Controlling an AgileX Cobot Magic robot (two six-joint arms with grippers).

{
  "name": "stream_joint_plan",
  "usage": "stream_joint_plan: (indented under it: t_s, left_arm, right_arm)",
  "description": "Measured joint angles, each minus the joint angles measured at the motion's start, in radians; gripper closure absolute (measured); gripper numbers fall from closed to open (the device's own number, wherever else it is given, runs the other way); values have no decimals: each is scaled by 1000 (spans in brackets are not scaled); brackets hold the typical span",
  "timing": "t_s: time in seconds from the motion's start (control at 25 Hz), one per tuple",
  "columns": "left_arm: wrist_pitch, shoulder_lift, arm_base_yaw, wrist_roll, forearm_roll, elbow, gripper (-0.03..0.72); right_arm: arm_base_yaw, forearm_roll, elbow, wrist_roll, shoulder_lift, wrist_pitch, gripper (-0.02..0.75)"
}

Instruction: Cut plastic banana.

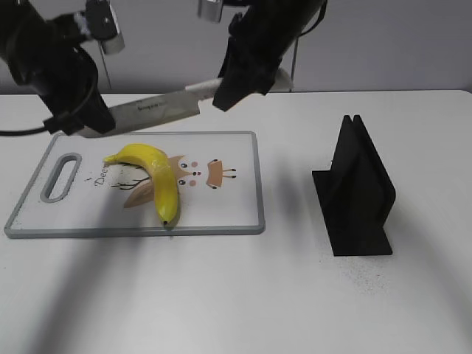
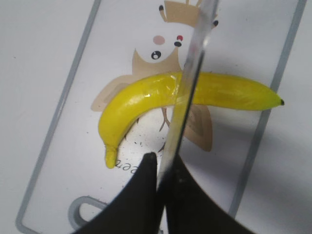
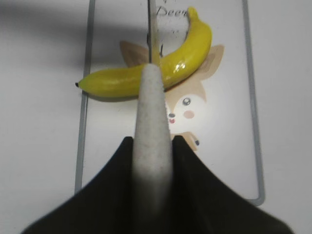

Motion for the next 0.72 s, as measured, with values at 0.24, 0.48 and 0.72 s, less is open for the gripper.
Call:
stream_joint_plan:
  t_s: [0.24,0.48,0.72]
  left_arm:
    - [-264,99,-8,2,1,192,661]
    - [-310,219,-11,17,-1,178,651]
    - [-300,204,-11,17,-1,178,651]
  right_arm:
    - [36,-112,-4,120,165,-11,562]
    - [46,-190,-35,201,288,-16,540]
    - [52,-203,-64,210,273,6,540]
